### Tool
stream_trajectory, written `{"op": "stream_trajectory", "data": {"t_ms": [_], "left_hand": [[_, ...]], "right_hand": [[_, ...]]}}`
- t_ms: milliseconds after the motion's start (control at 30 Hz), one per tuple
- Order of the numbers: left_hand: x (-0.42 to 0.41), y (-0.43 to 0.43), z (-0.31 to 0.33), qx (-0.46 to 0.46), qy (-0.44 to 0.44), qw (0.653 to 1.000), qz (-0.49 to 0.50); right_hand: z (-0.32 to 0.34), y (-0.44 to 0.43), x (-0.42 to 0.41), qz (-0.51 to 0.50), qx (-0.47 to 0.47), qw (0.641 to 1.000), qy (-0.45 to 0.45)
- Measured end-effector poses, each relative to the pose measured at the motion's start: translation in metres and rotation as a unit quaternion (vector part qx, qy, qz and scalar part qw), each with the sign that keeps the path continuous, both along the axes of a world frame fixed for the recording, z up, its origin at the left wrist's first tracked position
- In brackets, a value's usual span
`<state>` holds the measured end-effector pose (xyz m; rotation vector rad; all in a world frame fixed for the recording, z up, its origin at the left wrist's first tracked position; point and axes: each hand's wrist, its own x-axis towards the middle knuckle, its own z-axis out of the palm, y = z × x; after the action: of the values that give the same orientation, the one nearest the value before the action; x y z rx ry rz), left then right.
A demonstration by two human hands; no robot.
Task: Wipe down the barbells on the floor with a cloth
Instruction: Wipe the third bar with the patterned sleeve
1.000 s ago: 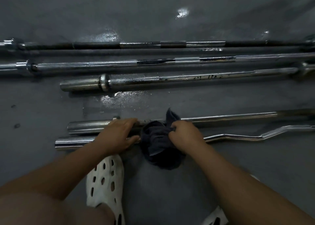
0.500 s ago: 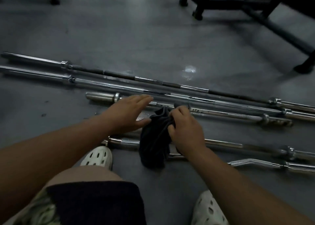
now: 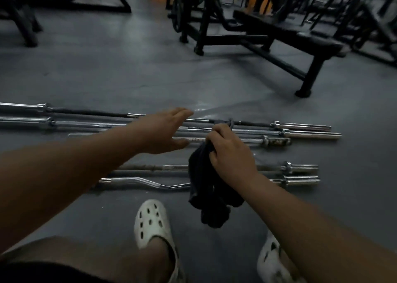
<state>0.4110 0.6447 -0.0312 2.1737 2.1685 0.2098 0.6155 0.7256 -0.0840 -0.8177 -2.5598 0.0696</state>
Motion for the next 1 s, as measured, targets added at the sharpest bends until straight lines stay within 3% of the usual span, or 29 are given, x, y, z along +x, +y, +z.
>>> {"op": "stream_trajectory", "data": {"t_ms": [100,233,367,467,600,800,1000], "left_hand": [[0.033,0.042,-0.009,-0.092,-0.023,0.995,-0.035],[0.084,0.109,-0.053,-0.168,-0.178,0.965,-0.097],[0.129,0.167,-0.098,-0.07,-0.245,0.967,-0.019],[0.145,0.194,-0.113,-0.04,-0.339,0.938,0.065],[0.155,0.222,-0.121,0.043,-0.401,0.903,0.146],[0.163,0.26,-0.115,0.059,-0.415,0.891,0.174],[0.194,0.294,-0.094,0.069,-0.391,0.903,0.164]], "right_hand": [[-0.004,0.02,0.02,-0.006,-0.014,1.0,0.018],[-0.019,0.066,0.04,-0.016,-0.069,0.995,0.071],[-0.04,0.121,0.056,-0.031,-0.129,0.986,0.103],[-0.053,0.152,0.066,-0.048,-0.145,0.982,0.11],[-0.063,0.19,0.08,-0.121,-0.159,0.976,0.09],[-0.078,0.244,0.106,-0.171,-0.284,0.936,0.122],[-0.066,0.278,0.126,-0.104,-0.358,0.918,0.135]]}}
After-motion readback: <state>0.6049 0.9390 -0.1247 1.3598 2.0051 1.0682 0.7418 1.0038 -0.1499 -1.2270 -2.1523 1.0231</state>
